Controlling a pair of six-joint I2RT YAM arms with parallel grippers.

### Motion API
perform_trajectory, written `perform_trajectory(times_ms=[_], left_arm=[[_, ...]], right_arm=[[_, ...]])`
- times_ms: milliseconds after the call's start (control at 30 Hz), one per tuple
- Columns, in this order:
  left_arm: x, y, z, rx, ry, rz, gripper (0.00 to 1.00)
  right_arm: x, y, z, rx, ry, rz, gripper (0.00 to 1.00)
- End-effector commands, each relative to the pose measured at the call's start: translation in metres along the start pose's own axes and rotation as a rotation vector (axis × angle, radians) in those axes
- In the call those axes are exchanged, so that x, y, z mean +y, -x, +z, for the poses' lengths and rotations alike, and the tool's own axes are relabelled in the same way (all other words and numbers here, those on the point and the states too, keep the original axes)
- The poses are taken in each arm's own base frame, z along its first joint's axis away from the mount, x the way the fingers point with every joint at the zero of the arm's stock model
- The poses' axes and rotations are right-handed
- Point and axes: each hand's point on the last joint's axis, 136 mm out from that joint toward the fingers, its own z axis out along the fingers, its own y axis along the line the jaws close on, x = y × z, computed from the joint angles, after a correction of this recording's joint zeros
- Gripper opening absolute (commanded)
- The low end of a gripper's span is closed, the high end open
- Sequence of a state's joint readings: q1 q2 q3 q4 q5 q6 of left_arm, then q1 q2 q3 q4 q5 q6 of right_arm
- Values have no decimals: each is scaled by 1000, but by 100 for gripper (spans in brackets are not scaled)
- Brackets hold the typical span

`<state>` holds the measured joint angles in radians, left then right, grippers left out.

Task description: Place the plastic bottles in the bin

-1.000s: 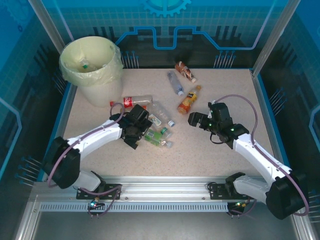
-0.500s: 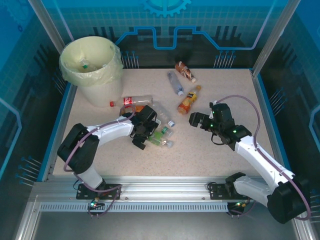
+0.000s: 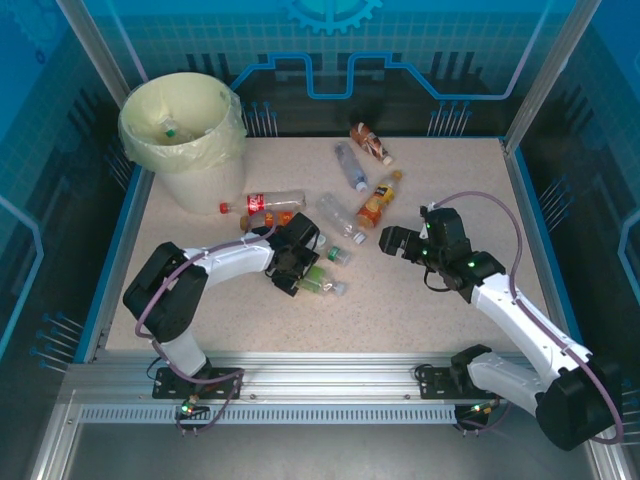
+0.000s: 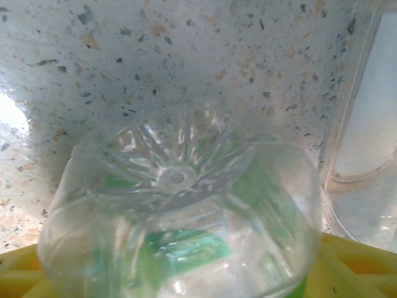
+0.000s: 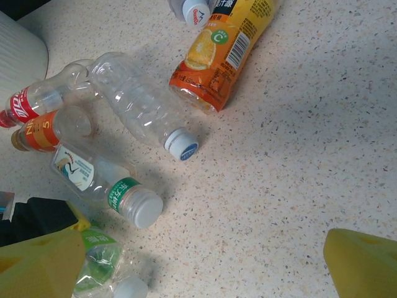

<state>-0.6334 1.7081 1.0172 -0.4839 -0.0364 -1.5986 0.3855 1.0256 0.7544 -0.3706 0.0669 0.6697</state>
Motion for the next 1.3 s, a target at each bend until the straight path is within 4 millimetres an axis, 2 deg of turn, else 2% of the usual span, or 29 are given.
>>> perform_trajectory(times_ms=[0, 233, 400, 567, 667, 967, 1167, 1267], left_arm=[[9, 1, -4, -18, 6, 9, 66], [-6, 6, -15, -51, -78, 124, 56], [-12, 6, -25, -65, -140, 219, 55], [-23, 13, -49, -134, -247, 349, 55], [-35, 19, -70, -198, -299, 441, 55], [-89, 27, -136, -344, -475, 646, 55], [-132, 50, -196, -512, -665, 713, 55], [-150, 74, -231, -606, -746, 682, 55]], right_arm=[[5, -4, 2, 8, 47, -18, 100], [11, -8, 7, 24, 75, -24, 100], [16, -5, 9, 11, 94, -27, 100], [31, 1, 8, -19, 162, -54, 100], [46, 4, 6, -37, 234, -84, 100], [112, 3, -11, -73, 453, -286, 100], [149, 9, -24, -110, 560, -358, 100], [156, 21, -26, -154, 572, -327, 100]])
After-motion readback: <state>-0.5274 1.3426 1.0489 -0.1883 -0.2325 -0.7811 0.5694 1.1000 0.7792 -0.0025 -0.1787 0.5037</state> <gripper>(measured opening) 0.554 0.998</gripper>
